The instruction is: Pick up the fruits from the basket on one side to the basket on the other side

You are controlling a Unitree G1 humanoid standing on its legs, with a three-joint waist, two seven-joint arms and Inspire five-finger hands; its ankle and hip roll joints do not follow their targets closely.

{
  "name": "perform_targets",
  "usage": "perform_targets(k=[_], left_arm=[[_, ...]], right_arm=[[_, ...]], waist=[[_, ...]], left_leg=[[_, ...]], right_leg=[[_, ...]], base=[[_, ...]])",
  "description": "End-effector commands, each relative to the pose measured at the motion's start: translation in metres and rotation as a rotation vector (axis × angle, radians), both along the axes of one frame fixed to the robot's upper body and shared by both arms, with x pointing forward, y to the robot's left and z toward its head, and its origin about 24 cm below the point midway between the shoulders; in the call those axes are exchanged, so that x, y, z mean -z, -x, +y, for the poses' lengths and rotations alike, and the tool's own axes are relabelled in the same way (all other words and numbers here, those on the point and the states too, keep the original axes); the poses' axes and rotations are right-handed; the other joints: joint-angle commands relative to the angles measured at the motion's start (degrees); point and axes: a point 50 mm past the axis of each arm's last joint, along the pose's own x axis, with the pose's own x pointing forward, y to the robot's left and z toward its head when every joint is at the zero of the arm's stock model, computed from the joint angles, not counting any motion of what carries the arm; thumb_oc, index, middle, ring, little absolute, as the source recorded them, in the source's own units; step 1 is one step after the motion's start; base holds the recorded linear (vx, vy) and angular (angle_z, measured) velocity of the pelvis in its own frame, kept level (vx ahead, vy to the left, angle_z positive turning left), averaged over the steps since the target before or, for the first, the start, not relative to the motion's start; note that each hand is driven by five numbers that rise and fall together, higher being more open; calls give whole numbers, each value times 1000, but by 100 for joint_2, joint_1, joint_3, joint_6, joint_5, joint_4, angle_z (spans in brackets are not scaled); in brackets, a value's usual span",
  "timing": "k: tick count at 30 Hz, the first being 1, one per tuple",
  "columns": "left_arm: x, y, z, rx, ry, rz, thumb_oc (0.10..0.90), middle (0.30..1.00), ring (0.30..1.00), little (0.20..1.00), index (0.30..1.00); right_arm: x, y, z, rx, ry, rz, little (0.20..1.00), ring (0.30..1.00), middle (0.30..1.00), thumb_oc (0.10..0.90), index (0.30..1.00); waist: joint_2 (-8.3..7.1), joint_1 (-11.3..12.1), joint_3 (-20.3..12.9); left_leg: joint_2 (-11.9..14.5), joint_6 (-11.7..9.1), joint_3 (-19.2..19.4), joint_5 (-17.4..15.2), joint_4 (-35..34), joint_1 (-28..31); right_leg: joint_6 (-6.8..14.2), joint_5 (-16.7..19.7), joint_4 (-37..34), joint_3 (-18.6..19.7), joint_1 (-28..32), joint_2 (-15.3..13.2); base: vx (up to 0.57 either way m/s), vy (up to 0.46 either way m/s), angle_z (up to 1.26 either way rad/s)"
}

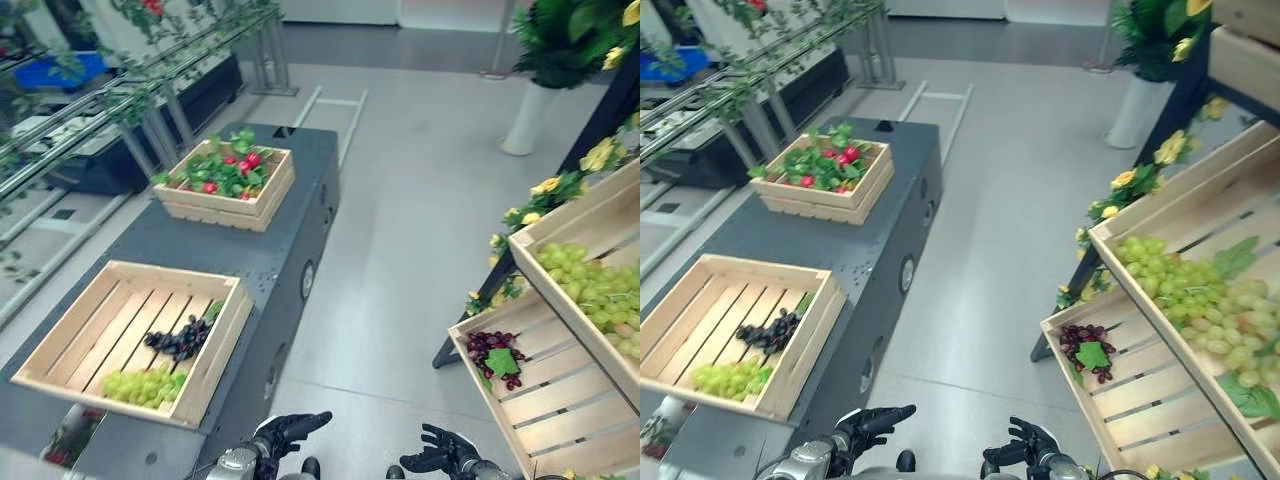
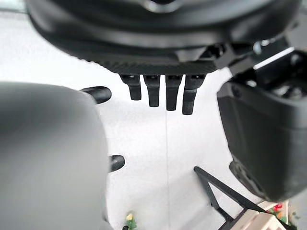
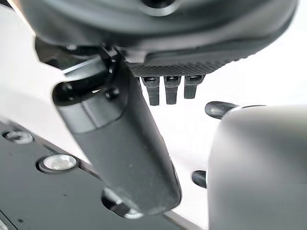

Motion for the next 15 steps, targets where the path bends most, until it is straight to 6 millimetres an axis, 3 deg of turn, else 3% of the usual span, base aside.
perform_targets(k=[1, 2, 3, 5, 7, 10, 15], left_arm=[[-20, -35, 6, -22, 54, -153, 800, 900, 900, 900, 900], [-20, -35, 6, -23, 61, -151, 800, 900, 900, 900, 900], [-18, -32, 4, -52, 111, -118, 800, 900, 900, 900, 900], [-15, -29, 1, -61, 122, -85, 800, 900, 900, 900, 900], [-10, -24, -5, -27, 103, -41, 800, 900, 900, 900, 900], [-7, -21, -8, -58, 80, -39, 800, 900, 900, 900, 900], [-7, -20, -1, -61, -20, -66, 800, 900, 900, 900, 900]], right_arm=[[-10, -22, -3, -51, -14, -79, 900, 900, 900, 800, 900], [-10, -22, -3, -50, -13, -78, 900, 900, 900, 800, 900], [-9, -20, -5, -47, -9, -72, 900, 900, 900, 800, 900], [-9, -18, -6, -27, -9, -69, 900, 900, 900, 800, 900], [-7, -14, -6, 31, -11, -68, 900, 900, 900, 800, 900], [-6, -13, -6, 60, -4, -69, 900, 900, 900, 800, 900], [-6, -12, -3, 64, 4, -102, 900, 900, 900, 800, 900]], waist=[[-307, -2, 91], [-291, -10, 87], [-208, -46, 55], [-159, -87, 47], [-153, -191, 36], [-157, -166, 18], [-241, 74, -97]], left_leg=[[-54, 159, 189, -176, -194, -101], [-19, 140, 229, -112, -333, -67], [177, 24, 440, 217, -930, 34], [372, -96, 751, 443, -1156, -64], [629, -253, 1515, 475, -1156, -338], [645, -221, 1602, 442, -1156, -339], [253, 57, 1322, 177, -1138, 20]], right_leg=[[-40, -40, 187, -182, 62, 130], [-40, -48, 176, -195, 74, 141], [-47, -96, 119, -282, 135, 196], [-55, -136, 70, -396, 194, 226], [-28, -191, 14, -813, 282, 159], [0, -225, 92, -989, 286, 53], [346, -241, 289, -1240, 436, -445]], base=[[50, 72, 3], [117, 150, 15], [124, 162, 41], [107, 163, 60], [118, 168, 78], [159, 293, 100], [222, 391, 18]])
